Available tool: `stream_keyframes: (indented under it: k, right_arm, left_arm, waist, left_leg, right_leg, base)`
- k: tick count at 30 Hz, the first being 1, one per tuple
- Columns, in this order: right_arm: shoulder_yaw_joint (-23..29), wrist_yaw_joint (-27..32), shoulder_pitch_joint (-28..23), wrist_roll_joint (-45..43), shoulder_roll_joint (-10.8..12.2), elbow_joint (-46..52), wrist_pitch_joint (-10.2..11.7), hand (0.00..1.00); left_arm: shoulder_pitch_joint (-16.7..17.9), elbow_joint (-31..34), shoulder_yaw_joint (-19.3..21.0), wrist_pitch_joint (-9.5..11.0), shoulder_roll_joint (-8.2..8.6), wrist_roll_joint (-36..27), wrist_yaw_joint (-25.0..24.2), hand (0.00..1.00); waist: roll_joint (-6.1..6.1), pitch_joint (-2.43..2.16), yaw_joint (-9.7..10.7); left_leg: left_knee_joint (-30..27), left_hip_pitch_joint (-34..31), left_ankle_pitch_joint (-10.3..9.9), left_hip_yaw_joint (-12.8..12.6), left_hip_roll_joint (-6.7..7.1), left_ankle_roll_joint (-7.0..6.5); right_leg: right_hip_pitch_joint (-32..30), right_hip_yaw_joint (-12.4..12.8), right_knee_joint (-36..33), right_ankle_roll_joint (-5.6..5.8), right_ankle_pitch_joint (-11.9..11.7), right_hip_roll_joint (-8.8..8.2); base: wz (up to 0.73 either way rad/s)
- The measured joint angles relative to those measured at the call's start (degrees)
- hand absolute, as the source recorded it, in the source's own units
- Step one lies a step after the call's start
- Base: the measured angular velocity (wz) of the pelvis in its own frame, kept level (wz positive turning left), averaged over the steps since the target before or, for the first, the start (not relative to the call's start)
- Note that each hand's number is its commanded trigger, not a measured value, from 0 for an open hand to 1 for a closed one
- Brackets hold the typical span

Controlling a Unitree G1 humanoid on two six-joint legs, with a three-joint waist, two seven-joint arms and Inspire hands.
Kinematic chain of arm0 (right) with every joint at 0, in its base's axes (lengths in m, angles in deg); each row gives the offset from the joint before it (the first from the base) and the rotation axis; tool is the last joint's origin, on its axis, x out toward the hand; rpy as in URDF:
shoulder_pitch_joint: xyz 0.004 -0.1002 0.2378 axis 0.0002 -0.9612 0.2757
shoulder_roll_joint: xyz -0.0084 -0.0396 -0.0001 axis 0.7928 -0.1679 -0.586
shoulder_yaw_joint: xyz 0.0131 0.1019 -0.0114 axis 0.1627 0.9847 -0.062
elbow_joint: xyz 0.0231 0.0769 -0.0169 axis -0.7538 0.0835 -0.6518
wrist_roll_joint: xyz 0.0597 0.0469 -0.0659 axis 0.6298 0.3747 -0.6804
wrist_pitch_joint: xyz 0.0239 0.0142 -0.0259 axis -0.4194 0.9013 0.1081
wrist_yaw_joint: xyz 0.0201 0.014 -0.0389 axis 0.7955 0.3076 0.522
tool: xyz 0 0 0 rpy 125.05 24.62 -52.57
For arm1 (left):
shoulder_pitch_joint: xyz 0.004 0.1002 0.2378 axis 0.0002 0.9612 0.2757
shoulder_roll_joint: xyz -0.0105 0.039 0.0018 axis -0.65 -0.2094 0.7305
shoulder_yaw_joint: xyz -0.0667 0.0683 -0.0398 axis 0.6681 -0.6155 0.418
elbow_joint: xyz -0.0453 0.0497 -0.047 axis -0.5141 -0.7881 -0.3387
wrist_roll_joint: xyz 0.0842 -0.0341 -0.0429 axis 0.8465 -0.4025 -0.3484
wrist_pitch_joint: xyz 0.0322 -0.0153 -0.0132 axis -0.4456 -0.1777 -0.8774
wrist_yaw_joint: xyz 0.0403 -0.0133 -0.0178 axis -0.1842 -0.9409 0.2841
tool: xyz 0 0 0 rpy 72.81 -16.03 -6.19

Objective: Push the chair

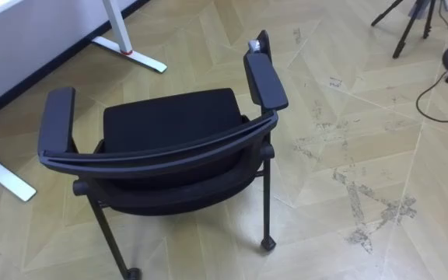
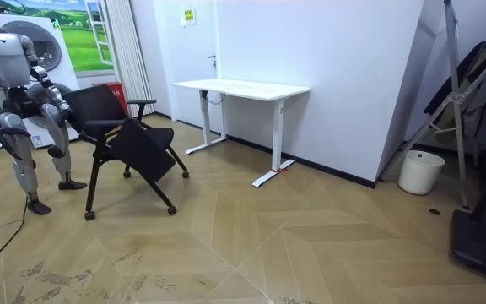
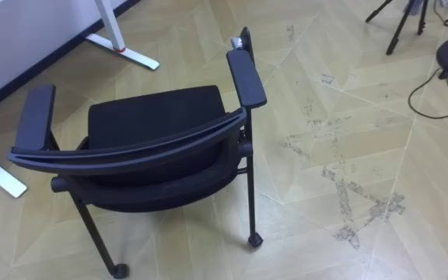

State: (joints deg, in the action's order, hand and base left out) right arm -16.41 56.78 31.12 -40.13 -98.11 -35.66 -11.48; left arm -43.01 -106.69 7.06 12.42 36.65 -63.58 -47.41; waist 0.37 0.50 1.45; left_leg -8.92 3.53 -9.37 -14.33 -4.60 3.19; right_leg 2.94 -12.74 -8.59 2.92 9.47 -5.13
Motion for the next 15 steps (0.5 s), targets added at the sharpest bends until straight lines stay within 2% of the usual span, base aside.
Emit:
stream_keyframes:
  k: [15]
  right_arm:
    - [0.07, 0.8, 0.15, -0.24, 0.0, -0.23, -0.08, 0.0]
  left_arm:
    - [0.9, 0.0, 0.65, -0.57, 0.02, 0.16, -0.24, 0.0]
  waist:
    - [0.45, -0.06, 0.05]
  left_leg:
    - [0.01, 0.12, 0.0, 0.08, -0.01, 0.0]
  right_leg:
    - [0.16, 0.0, -0.14, -0.01, -0.01, 0.0]
  base:
    - [0.0]
